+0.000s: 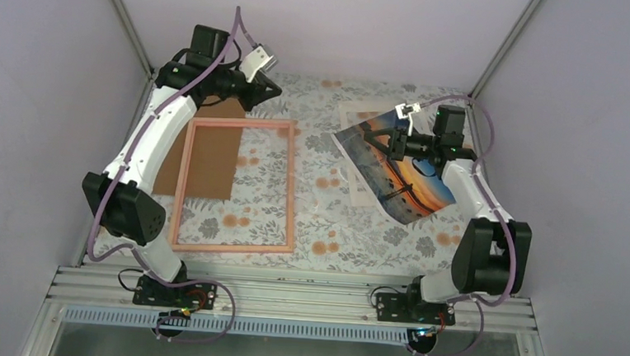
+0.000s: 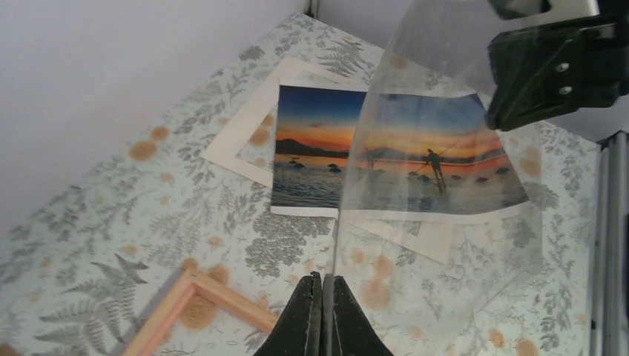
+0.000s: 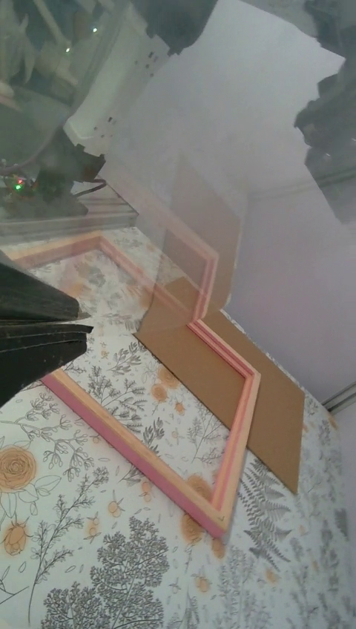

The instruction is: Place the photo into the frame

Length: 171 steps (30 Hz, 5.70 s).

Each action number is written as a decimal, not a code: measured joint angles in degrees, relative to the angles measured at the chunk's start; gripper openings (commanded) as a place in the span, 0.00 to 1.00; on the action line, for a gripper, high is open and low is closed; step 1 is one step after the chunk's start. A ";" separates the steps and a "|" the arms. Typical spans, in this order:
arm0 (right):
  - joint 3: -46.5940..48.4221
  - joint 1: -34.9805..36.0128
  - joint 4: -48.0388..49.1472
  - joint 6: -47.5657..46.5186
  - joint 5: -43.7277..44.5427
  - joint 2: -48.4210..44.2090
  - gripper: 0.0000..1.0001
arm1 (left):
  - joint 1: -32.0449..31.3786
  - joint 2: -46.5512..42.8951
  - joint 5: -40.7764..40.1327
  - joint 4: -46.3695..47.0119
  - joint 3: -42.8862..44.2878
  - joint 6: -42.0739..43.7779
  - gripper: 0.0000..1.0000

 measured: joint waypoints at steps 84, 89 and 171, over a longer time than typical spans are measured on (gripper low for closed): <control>10.49 17.66 10.95 15.37 16.28 31.74 0.67 | 27.43 8.33 4.52 6.21 -33.44 -9.20 0.02; 15.17 21.66 8.44 12.83 22.16 34.64 0.67 | 27.87 10.40 -2.62 3.61 -29.64 -3.17 0.02; -2.56 -5.81 -4.87 2.38 21.81 21.31 0.04 | -1.84 37.75 22.82 34.62 -10.60 -36.70 0.34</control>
